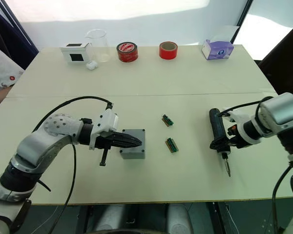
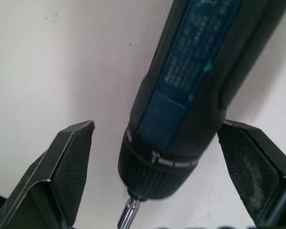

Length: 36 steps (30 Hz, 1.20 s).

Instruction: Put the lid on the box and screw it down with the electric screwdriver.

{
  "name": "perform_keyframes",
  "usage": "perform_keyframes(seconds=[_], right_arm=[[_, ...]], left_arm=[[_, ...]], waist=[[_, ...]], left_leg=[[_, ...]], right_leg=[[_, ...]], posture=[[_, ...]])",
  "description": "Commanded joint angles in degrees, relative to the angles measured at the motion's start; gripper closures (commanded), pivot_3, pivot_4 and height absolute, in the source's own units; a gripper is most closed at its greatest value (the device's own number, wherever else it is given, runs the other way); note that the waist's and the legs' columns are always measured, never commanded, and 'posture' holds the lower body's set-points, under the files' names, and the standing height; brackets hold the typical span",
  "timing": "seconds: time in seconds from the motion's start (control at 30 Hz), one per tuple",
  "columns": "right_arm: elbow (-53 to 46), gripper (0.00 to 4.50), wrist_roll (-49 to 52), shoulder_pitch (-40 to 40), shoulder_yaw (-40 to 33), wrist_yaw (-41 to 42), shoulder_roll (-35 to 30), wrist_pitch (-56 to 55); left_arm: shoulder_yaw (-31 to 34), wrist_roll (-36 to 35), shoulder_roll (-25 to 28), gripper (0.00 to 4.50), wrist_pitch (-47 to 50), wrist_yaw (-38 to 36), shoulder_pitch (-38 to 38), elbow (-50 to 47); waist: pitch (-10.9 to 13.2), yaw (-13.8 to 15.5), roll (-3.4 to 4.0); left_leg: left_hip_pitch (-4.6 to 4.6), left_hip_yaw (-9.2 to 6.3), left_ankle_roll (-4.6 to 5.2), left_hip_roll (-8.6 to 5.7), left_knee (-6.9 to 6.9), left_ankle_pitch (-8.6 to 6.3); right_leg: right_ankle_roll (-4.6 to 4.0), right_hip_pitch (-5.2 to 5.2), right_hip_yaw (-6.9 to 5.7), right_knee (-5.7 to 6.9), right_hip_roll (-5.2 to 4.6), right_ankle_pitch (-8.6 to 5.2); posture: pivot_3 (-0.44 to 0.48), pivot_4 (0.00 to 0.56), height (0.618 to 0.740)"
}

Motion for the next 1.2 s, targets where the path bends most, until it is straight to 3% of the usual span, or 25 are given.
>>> perform_keyframes(seconds=[0.03, 0.17, 0.3, 0.5, 0.6, 0.67, 0.77, 0.83, 1.03, 1.2], right_arm=[[1.68, 1.28, -3.87, -0.9, 3.53, 1.9, 1.41, -3.42], [1.78, 2.63, -6.06, -0.97, 5.3, 3.93, 1.78, -3.71], [3.65, 2.72, -7.94, -1.29, 3.21, 4.1, 2.88, -3.96], [13.91, 2.72, -12.28, -7.21, -7.05, -0.64, 7.19, -11.16], [10.76, 2.72, -8.1, -8.69, -23.62, -5.23, 11.24, -23.98], [3.52, 2.72, -3.94, -4.9, -37.17, -10.22, 16.3, -34.85], [-10.37, 2.72, 4.07, 1.2, -49.58, -15.71, 24.35, -34.02], [-19.92, 2.72, 11.35, 4.46, -53.43, -19.59, 30.8, -30.26], [-39.02, 2.72, 20.96, 13.17, -50.16, -27.15, 43.13, -28.79], [-46.38, 2.72, 18.52, 19.36, -41.45, -29.58, 47.99, -32.27]], left_arm=[[2.18, -1.49, 0.31, 4.5, 0.81, 1.36, 0.3, -2.32], [2.95, -1.84, 0.69, 4.5, 1.35, 2.43, 1.03, -2.82], [3.85, -1.79, 1.18, 4.5, 1.43, 3.21, 1.27, -2.32], [5.95, -1.05, 3.77, 4.5, 0.71, 3.1, 1.46, 0.65], [7.41, -0.68, 5.87, 4.5, 0.17, 2.02, 1.68, 3.87], [7.69, -1.07, 6.15, 4.5, 0.47, 1.88, 1.04, 5.51], [7.41, -1.24, 5.99, 4.5, 0.85, 1.66, -0.04, 6.67], [6.8, -1.22, 5.76, 4.5, 1.17, 1.3, -0.85, 7.08], [3.7, 0.19, 5.72, 4.5, 0.89, -0.47, -2.55, 7.79], [0.2, 2.49, 4.72, 4.5, -0.48, -1.99, -3.78, 9.05]], waist=[[-0.03, -0.05, -0.05], [-0.07, -0.06, -0.11], [-0.13, -0.02, -0.22], [-0.23, -0.37, -0.4], [0.01, -0.32, 0.0], [0.14, -0.3, 0.22], [0.13, 0.34, 0.23], [0.12, 0.6, 0.21], [0.11, 0.94, 0.19], [0.1, 0.84, 0.18]], left_leg=[[0.01, 0.0, 0.0, 0.0, 0.01, 0.0], [0.04, -0.02, -0.01, 0.0, 0.02, 0.0], [0.05, -0.03, -0.02, 0.01, 0.02, 0.01], [0.16, 0.04, -0.07, 0.01, 0.02, 0.04], [0.07, 0.08, -0.11, 0.0, 0.0, 0.06], [-0.13, 0.21, -0.42, -0.01, -0.1, 0.24], [-0.36, 0.19, -0.67, 0.14, -0.26, 0.39], [-0.59, 0.03, -0.73, 0.21, -0.24, 0.42], [-0.66, 0.04, -0.66, 0.0, 0.0, 0.4], [-0.66, 0.01, -0.65, -0.02, 0.02, 0.41]], right_leg=[[0.0, 0.01, 0.0, 0.0, 0.0, 0.0], [0.0, 0.03, 0.0, 0.01, 0.01, 0.0], [0.0, 0.05, 0.0, 0.01, 0.02, 0.0], [-0.04, 0.09, 0.04, 0.02, 0.02, 0.05], [-0.03, -0.07, 0.06, 0.09, 0.01, 0.05], [-0.02, -0.42, 0.19, 0.2, 0.01, 0.06], [-0.03, -0.72, 0.13, 0.21, 0.12, 0.03], [-0.04, -0.77, -0.02, 0.23, 0.19, 0.03], [-0.04, -0.8, 0.08, 0.29, 0.06, 0.05], [-0.05, -0.9, 0.08, 0.68, 0.07, 0.05]], posture=[[0.0, 0.15, 0.74], [0.0, 0.15, 0.74], [0.0, 0.15, 0.74], [0.0, 0.15, 0.74], [0.0, 0.15, 0.74], [0.0, 0.15, 0.74], [0.0, 0.15, 0.74], [0.0, 0.15, 0.74], [0.0, 0.15, 0.74], [0.0, 0.15, 0.74]])
